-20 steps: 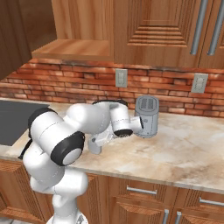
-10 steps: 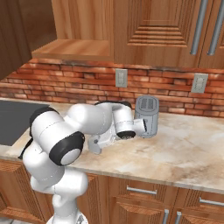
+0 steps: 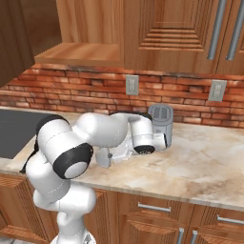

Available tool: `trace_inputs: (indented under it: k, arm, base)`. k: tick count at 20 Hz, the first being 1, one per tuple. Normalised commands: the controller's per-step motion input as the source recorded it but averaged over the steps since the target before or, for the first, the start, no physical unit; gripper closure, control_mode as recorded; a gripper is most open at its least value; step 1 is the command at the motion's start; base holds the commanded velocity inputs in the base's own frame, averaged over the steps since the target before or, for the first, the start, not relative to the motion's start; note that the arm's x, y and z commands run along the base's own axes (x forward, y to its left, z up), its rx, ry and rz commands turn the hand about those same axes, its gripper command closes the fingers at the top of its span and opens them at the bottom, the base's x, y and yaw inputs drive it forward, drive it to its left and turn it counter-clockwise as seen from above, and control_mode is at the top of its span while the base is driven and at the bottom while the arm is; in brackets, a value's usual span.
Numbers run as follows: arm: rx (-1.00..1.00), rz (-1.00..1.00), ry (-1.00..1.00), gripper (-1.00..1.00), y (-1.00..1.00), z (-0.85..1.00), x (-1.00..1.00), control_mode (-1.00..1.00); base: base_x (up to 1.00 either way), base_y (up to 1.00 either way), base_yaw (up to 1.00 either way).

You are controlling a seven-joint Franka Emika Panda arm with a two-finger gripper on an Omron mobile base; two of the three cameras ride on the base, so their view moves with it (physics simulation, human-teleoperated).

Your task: Grab the spray bottle from the cabinet, then place it next to the cutting board for sanitizing. Then grab the dish brush from the countertop next to the sink and place it next to the cutting board.

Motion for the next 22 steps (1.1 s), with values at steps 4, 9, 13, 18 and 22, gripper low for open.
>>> trace_inputs:
  k: [4, 9, 13, 18, 22]
  arm:
    - [0.03, 0.0, -0.07, -1.0, -0.08, 0.42, -0.41, -1.0]
    - [0.01, 0.0, -0.15, -1.0, 0.12, 0.89, -0.79, -1.0]
    - [0.0, 0.0, -0.2, -1.0, 0.24, 1.0, -0.89, -1.0]
    - [0.0, 0.0, -0.18, -1.0, 0.35, 1.0, -0.86, -1.0]
    - [0.02, -0.03, -0.15, -1.0, 0.32, 1.0, -0.79, -1.0]
  base:
    - [0.0, 0.0, 0.0]
    - [0.0, 0.0, 0.0]
    - [0.0, 0.0, 0.0]
    - [0.0, 0.0, 0.0]
    - [0.0, 0.0, 0.0]
